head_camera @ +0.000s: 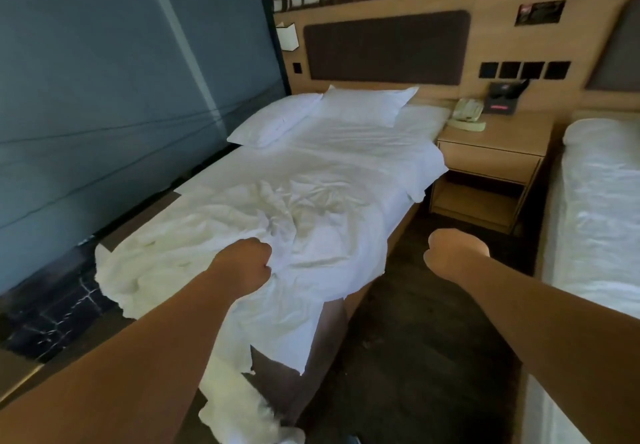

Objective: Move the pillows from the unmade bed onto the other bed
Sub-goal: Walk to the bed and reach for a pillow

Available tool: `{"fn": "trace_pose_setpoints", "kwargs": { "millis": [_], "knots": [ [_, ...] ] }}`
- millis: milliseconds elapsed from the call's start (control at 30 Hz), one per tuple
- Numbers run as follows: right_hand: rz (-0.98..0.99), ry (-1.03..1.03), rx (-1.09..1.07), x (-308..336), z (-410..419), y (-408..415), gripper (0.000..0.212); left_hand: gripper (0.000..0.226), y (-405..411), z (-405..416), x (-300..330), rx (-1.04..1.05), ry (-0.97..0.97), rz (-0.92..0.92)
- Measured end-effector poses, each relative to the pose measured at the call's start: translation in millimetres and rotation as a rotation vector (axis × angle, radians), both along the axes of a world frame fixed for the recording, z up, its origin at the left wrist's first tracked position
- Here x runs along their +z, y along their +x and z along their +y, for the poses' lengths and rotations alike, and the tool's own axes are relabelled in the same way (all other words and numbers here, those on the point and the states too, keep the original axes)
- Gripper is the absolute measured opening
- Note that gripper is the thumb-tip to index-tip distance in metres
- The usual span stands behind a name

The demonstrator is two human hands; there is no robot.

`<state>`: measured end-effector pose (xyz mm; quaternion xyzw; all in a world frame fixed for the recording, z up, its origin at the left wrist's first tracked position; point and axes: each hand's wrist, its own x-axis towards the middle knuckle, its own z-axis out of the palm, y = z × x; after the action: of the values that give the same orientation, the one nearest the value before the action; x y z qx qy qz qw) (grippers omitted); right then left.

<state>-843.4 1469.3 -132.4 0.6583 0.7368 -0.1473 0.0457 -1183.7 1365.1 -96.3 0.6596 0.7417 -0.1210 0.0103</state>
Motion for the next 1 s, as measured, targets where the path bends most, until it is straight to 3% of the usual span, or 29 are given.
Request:
{"fn": "trace_pose_setpoints", "kwargs": {
  "millis": [400, 667, 767, 833, 1000],
  "knots": [
    [-0.101, 0.027, -0.365, 20.3, 189.4, 26.9, 0.014, 0.026, 16.6, 323.1, -39.7, -0.316, -0.017, -0.066],
    [-0.180, 0.023, -0.567, 28.6, 270.7, 159.3, 0.005, 0.030, 209.4, 494.6, -22.9, -0.553, 0.013, -0.382],
    [-0.205, 0.037, -0.625, 29.4, 321.2, 218.5, 0.022, 0.035, 282.2, 544.2, -15.8, -0.696, 0.016, -0.364],
    [-0.195, 0.053, -0.642, 34.6, 362.3, 254.7, 0.022, 0.031, 319.4, 586.9, -6.6, -0.744, 0.019, -0.318],
    [-0.191, 0.096, -0.664, 52.7, 465.3, 340.7, 0.017, 0.019, 392.0, 699.4, 21.6, -0.658, 0.039, -0.311]
  ]
}}
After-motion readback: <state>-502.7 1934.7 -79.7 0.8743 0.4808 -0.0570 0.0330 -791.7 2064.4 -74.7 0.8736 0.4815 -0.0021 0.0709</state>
